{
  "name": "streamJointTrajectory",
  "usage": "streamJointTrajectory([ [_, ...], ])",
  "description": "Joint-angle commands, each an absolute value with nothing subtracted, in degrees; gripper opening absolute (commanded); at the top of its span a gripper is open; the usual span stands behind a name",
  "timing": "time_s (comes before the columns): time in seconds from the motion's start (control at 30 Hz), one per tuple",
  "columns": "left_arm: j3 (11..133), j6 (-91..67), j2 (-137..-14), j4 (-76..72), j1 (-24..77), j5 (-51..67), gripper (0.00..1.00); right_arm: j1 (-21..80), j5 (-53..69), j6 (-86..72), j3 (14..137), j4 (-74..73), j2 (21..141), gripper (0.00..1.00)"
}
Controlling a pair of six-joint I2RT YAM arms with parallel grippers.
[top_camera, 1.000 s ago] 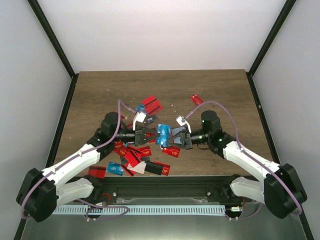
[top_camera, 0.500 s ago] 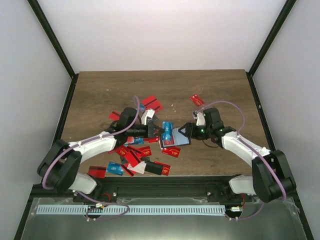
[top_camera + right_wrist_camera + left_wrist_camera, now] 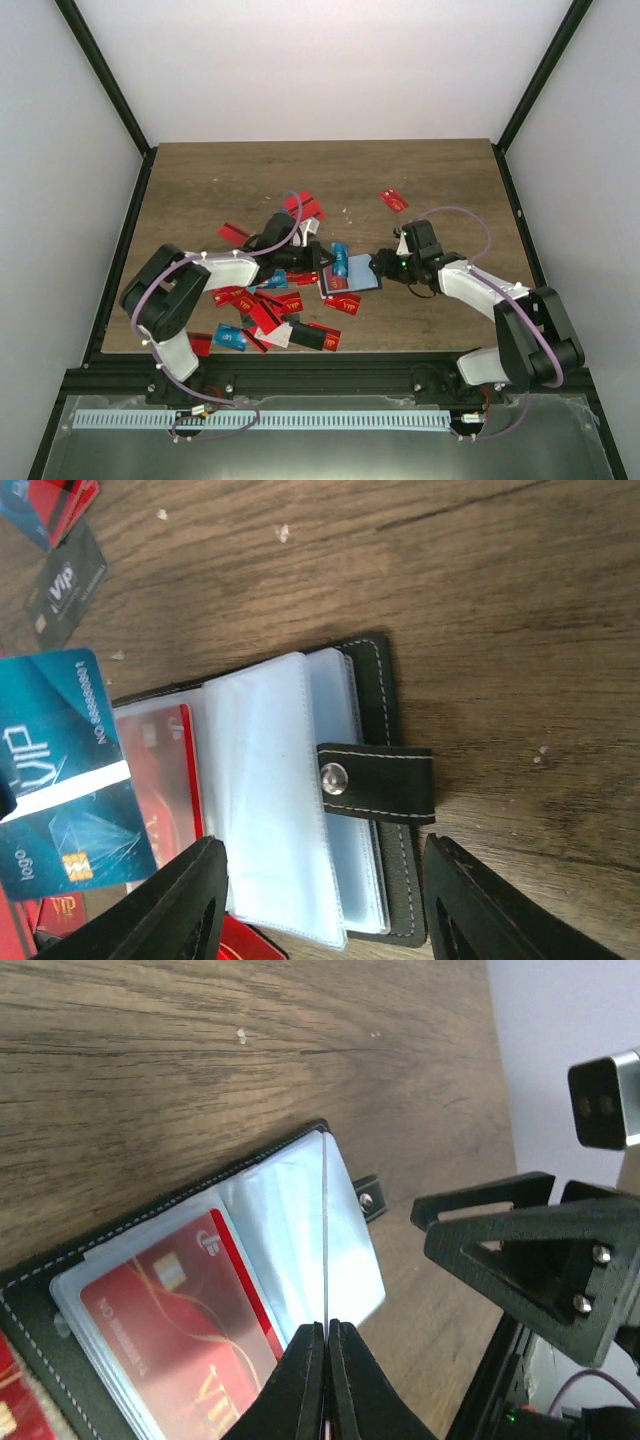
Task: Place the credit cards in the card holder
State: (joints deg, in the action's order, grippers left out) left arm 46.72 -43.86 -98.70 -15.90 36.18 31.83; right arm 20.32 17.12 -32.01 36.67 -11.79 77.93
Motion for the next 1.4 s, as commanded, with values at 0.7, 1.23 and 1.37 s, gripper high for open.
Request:
streamJointTrajectory([
  [0.7, 52.3, -46.0, -109.1, -22.9, 38.4, 24.4, 0.04, 20.0, 24.1, -34.7, 28.3, -4.9, 82.3, 0.51],
  [1.23, 49.5, -49.3, -107.4, -20.8, 40.7, 19.7, 0.04, 20.0, 26.1, -35.3, 27.5, -4.4, 81.6, 0.51],
  [1.37, 47.5, -52.4, -107.3, -21.7, 40.7, 18.2, 0.04, 20.1, 26.3, -35.6, 27.2, -4.1, 81.7, 0.51],
])
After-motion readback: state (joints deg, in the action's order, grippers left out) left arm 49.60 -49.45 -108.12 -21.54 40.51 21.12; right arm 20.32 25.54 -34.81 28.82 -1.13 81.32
